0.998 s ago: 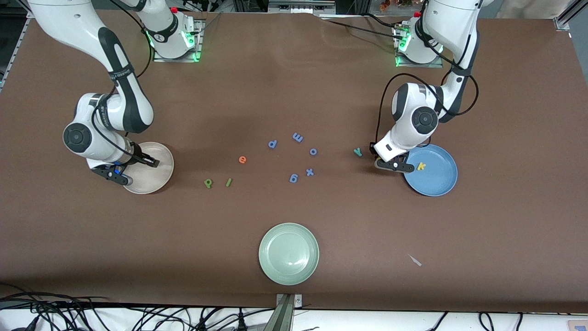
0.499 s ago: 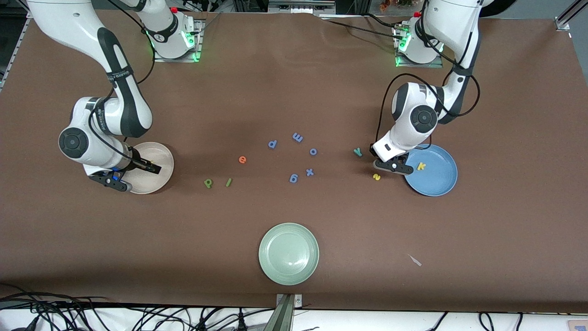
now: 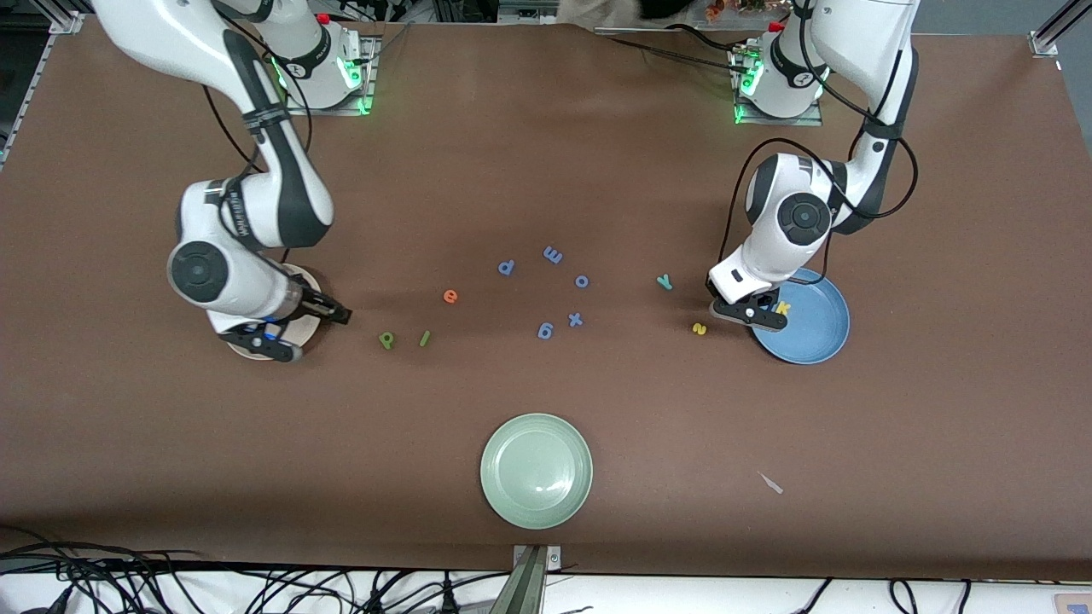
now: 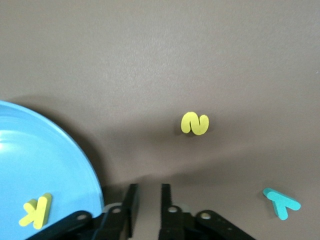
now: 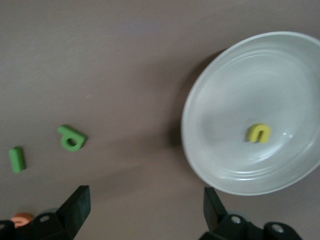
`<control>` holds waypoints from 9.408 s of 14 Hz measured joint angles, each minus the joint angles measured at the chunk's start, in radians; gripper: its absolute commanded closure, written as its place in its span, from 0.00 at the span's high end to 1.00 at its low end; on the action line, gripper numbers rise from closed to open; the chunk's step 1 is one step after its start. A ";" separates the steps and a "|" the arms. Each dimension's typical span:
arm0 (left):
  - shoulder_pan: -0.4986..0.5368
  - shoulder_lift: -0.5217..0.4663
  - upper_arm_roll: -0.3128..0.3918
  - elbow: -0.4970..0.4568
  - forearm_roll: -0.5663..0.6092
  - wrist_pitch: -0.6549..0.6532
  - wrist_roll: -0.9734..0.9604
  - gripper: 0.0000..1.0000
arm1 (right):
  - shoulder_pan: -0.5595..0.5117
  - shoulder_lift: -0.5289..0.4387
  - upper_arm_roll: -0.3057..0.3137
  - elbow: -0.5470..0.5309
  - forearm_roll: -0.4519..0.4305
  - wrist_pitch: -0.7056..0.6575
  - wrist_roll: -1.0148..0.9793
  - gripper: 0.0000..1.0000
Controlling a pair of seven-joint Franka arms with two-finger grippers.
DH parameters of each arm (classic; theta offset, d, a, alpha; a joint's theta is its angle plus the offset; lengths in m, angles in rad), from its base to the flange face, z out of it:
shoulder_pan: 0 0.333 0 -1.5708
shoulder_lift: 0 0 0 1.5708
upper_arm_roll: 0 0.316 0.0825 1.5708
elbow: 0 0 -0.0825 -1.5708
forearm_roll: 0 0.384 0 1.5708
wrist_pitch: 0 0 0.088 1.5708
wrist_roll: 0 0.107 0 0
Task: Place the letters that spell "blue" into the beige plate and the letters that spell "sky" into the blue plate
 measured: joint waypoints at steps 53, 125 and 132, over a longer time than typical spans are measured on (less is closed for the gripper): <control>0.136 -0.063 0.078 0.014 -0.048 -0.111 0.365 0.66 | -0.015 0.051 -0.111 0.058 0.000 -0.021 -0.690 0.20; 0.221 -0.616 0.068 0.055 0.110 -0.598 0.301 1.00 | 0.024 0.001 -0.217 -0.141 0.043 0.108 -0.687 1.00; 0.212 -0.578 -0.056 0.438 0.214 -1.062 -0.012 1.00 | 0.059 -0.024 -0.028 -0.075 0.048 0.065 -0.378 1.00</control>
